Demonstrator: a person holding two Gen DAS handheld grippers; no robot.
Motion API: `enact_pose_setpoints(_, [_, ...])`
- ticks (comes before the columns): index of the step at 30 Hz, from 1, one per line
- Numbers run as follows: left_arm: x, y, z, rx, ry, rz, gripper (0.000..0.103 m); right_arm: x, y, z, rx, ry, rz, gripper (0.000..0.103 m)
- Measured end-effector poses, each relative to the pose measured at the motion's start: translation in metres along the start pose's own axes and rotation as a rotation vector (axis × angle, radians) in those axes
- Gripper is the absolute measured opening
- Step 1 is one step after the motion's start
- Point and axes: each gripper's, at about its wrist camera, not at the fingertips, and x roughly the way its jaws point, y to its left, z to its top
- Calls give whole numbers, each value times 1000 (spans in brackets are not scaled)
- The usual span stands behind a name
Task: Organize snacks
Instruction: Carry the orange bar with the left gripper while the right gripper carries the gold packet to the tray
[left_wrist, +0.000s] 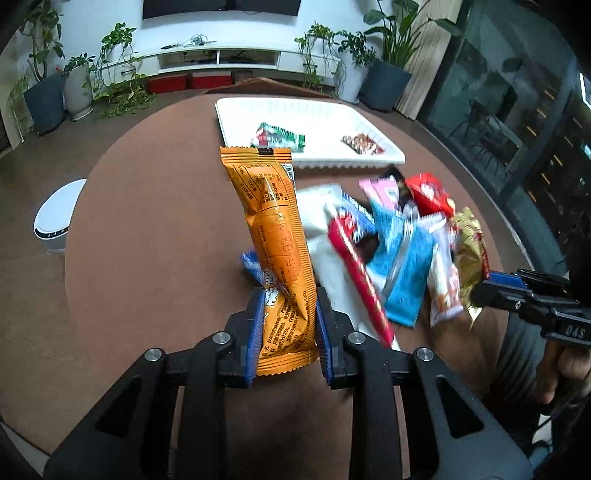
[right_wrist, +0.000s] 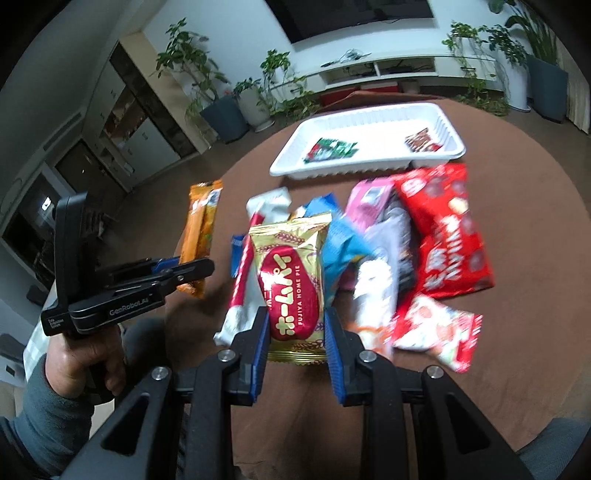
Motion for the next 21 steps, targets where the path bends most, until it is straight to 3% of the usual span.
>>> enact_pose_setpoints(8, [-6, 12, 61, -10, -64, -21, 23, -34, -52, 55, 63, -97, -47, 30])
enact_pose_setpoints(13, [-4, 22, 121, 2, -102, -7, 23, -48, -89, 109, 94, -156, -92, 30])
enact_pose_setpoints(21, [39, 26, 216, 74, -55, 36, 23, -16, -104, 199, 84, -139, -79, 30])
